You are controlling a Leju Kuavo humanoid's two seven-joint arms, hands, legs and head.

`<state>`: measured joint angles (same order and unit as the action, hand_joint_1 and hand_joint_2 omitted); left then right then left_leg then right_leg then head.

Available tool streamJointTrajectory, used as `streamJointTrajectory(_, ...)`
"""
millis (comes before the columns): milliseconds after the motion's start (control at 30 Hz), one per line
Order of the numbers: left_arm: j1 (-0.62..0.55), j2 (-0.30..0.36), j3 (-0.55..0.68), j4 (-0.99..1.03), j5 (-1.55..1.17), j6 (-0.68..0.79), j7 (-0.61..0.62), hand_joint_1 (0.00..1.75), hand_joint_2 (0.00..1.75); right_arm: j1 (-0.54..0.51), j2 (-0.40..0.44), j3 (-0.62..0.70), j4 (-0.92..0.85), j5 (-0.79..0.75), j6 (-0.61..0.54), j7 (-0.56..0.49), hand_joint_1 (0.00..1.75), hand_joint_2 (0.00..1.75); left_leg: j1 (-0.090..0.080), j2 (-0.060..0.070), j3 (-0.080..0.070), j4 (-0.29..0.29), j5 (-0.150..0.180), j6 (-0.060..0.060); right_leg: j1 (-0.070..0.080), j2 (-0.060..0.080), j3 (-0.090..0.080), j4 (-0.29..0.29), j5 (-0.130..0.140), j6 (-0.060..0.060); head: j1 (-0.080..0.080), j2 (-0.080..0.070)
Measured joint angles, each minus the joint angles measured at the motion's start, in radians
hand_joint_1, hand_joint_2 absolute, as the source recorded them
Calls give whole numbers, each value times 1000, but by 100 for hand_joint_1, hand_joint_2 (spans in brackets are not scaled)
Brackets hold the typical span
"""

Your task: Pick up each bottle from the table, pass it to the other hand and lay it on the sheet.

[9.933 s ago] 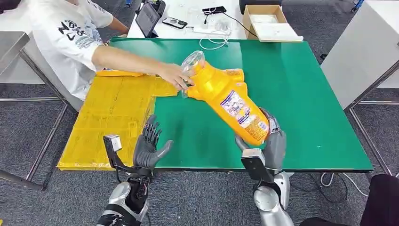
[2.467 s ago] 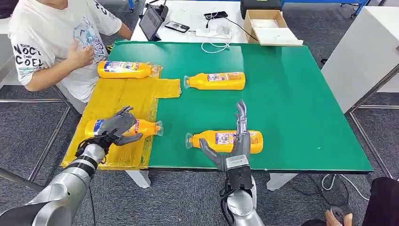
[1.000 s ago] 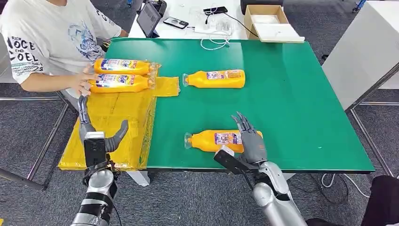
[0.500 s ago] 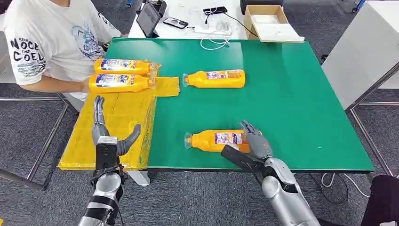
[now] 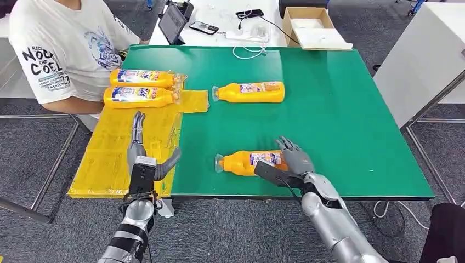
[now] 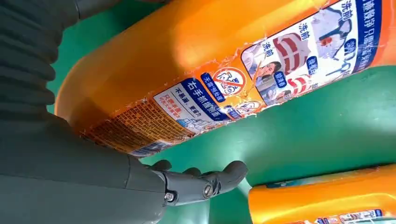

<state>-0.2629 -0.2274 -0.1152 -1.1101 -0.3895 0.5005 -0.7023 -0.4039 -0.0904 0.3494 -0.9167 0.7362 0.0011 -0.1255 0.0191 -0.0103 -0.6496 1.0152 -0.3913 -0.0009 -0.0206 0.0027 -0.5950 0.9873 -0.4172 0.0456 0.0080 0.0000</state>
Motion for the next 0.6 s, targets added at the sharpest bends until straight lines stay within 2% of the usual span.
streamJointTrajectory(467,-9,-6,0,42,3,-19,0,0,175,-35,1,24,58,25,-24,47,0,175,0,1,3,0,0,0,0,2,3,0,1,-1,0,0)
streamJointTrajectory(500,-10,-7,0,45,3,-20,0,0,175,-38,1,25,62,24,-24,48,14,175,0,1,3,0,0,0,0,2,2,0,1,-1,0,0)
streamJointTrajectory(533,-11,-9,0,48,5,-23,0,0,175,-39,2,26,69,25,-25,48,108,175,0,1,3,0,1,0,0,2,3,0,1,-1,0,0)
streamJointTrajectory(567,-12,-9,0,50,9,-28,0,0,175,-42,2,27,73,23,-23,48,171,175,0,1,3,0,1,0,0,2,2,0,1,-1,0,0)
streamJointTrajectory(600,-13,-10,0,53,14,-35,0,0,175,-45,2,27,80,13,-16,45,175,175,0,1,3,0,1,0,0,2,3,0,2,-1,0,0)
